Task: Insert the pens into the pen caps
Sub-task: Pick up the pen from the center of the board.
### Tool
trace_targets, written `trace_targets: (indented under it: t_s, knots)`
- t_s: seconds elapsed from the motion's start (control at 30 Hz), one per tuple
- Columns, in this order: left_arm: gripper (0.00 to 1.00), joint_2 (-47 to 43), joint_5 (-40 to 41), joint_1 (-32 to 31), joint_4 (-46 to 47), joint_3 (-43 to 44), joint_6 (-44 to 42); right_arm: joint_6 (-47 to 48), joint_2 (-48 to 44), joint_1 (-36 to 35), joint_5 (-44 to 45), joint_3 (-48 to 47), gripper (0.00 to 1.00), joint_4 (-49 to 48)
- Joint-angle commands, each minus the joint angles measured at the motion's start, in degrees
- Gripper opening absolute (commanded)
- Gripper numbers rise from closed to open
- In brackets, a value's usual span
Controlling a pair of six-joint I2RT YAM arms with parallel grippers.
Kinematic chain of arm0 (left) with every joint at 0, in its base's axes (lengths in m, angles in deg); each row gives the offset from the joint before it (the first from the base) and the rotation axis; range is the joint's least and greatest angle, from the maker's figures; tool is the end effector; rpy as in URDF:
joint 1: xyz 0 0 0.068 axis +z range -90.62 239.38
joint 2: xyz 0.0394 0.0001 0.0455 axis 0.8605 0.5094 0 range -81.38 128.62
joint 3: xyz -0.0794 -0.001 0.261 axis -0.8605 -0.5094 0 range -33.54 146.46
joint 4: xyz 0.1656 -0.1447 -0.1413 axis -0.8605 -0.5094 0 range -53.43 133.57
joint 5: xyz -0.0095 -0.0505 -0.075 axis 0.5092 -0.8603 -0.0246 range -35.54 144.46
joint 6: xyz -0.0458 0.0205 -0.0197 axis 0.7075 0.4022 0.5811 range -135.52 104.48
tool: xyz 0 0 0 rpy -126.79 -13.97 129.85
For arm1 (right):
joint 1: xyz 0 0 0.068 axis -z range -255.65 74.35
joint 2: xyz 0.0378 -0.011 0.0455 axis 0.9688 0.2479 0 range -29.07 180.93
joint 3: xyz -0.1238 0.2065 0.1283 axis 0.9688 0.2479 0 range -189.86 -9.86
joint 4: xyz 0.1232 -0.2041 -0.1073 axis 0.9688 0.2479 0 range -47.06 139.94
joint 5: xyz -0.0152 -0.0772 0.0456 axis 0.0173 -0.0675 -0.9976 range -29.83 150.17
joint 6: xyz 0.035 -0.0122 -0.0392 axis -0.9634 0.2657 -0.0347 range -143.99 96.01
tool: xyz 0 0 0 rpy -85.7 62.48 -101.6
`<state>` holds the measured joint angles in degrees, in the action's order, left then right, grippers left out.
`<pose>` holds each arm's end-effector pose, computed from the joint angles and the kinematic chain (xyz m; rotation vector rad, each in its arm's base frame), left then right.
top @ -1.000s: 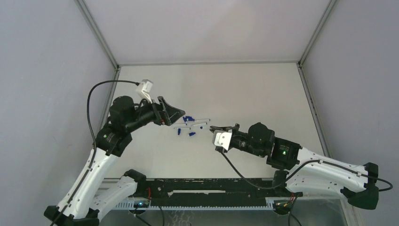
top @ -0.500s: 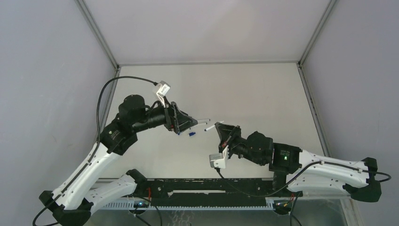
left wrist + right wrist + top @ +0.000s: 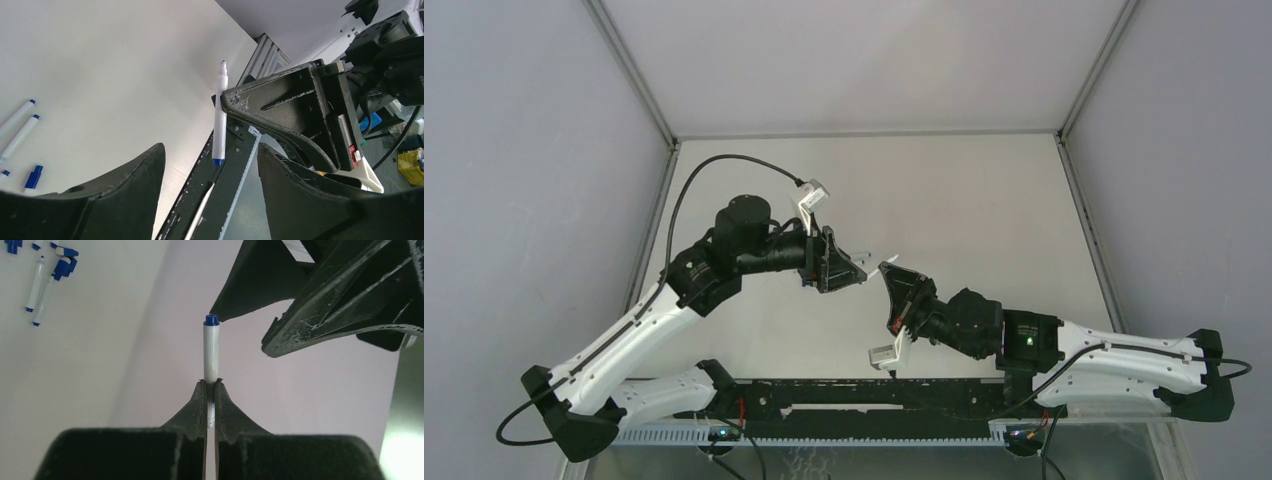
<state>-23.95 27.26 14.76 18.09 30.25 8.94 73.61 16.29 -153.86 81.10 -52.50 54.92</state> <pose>0.1413 -0.1622 0.3881 0.7046 1.9525 -1.2330 0.0504 0.1794 0.3224 -1.8187 0.3274 -0.5706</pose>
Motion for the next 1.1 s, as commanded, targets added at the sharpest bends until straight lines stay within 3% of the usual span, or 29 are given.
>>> trace_targets:
  t_s: [0.0,0.43,0.67,1.07]
  knots:
    - [0.70,0.65,-1.00,-0.92,0.73,4.21,-2.26,4.07,-0.53,-0.81,-0.05,-0.43,0.00,-3.99]
    - [0.48,3.11,-3.95,-1.90,2.00,4.56,-3.15,5.02,0.82,-0.91,-1.93,-0.43,0.00,-6.00]
    - [0.31,3.64,-4.53,-2.23,2.66,4.68,-3.12,5.65,1.51,-1.46,-2.45,-0.43,0.00,-6.85]
    - [0.17,4.62,-5.65,-2.62,2.67,4.33,-3.27,6.72,2.05,-1.42,-2.36,-0.85,0.00,-7.03]
